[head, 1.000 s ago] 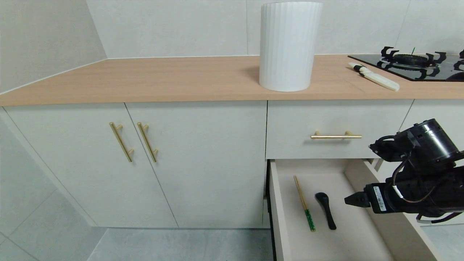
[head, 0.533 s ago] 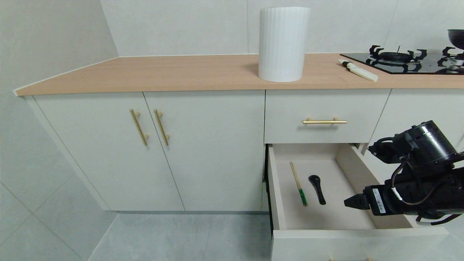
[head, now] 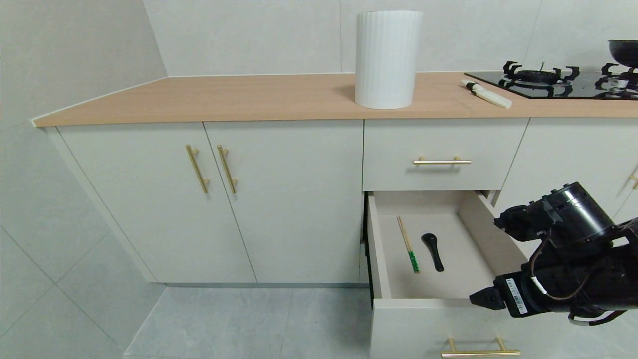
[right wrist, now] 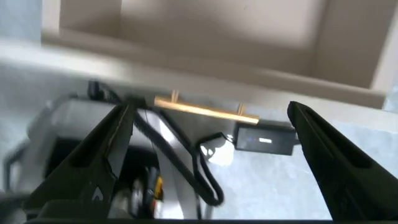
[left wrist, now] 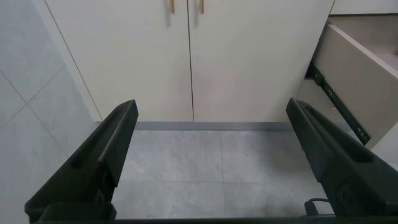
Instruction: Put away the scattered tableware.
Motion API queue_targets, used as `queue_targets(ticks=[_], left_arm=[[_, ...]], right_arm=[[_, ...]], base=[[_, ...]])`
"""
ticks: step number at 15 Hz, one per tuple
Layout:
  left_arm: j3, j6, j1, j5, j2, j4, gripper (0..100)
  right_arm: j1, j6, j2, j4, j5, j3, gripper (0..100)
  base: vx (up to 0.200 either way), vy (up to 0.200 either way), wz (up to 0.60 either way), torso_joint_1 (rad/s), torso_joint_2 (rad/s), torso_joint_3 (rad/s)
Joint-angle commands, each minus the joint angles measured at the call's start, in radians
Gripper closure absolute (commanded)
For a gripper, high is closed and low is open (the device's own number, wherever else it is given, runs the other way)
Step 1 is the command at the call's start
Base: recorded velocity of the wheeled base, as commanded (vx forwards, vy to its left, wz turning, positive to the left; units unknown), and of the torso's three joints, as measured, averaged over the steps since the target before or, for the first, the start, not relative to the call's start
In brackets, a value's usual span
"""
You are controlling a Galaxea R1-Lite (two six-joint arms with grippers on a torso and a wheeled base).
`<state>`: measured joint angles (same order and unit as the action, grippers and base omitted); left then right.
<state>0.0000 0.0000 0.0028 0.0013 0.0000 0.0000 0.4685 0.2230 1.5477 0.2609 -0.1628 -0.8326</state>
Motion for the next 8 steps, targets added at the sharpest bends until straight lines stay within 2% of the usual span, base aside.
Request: queue_targets(ticks=[1, 5, 8], left_arm=[[0.0, 0.0, 0.0, 0.0, 0.0, 0.0, 0], [0.0, 0.0, 0.0, 0.0, 0.0, 0.0, 0], [0.0, 0.0, 0.0, 0.0, 0.002, 0.0, 0]], right_arm=[[0.03, -0.034, 0.009, 0.003, 0.008, 0.041, 0], [0.039, -0.128, 0.025, 0.078, 0.025, 0.072, 0], [0.05, -0.162, 0.055, 0.086, 0.026, 0.098, 0]], base=[[0.0, 0.0, 0.0, 0.0, 0.0, 0.0], [0.0, 0.0, 0.0, 0.0, 0.0, 0.0], [0.0, 0.0, 0.0, 0.0, 0.0, 0.0]])
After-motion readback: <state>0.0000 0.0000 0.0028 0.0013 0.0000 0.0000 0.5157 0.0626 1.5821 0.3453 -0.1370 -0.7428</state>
